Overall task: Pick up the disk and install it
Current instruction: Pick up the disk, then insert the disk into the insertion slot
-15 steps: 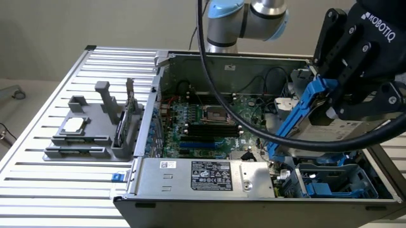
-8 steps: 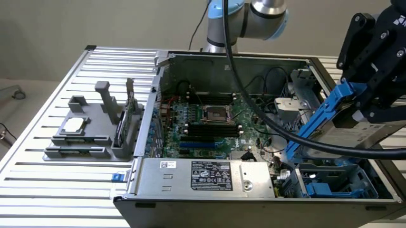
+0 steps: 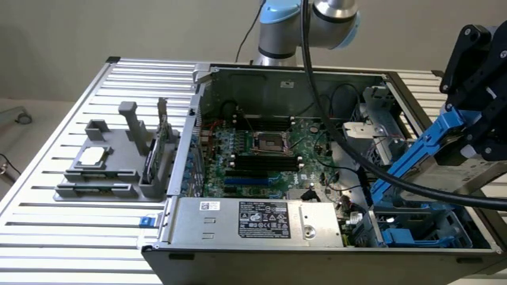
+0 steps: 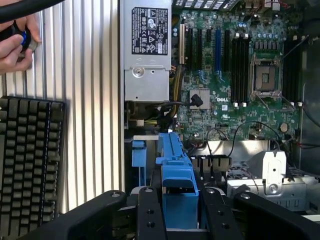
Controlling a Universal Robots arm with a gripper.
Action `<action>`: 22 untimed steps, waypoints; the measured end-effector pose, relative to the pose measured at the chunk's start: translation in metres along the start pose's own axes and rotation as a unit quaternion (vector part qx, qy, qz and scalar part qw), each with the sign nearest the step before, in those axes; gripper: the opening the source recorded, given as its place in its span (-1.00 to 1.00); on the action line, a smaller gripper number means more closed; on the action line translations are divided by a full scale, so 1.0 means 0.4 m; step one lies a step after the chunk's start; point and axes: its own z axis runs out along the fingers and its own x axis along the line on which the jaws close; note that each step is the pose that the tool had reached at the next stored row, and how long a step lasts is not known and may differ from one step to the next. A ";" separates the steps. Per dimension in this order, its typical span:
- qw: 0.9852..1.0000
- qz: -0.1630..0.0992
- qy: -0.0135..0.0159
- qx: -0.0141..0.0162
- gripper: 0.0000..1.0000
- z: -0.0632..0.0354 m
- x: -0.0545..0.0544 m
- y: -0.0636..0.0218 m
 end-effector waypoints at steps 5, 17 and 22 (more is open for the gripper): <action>1.000 0.000 0.000 0.002 -0.35 0.015 0.017 -0.007; 1.000 0.000 0.000 0.003 -0.35 0.026 0.027 -0.027; 1.000 0.000 0.000 0.004 -0.35 0.030 0.027 -0.027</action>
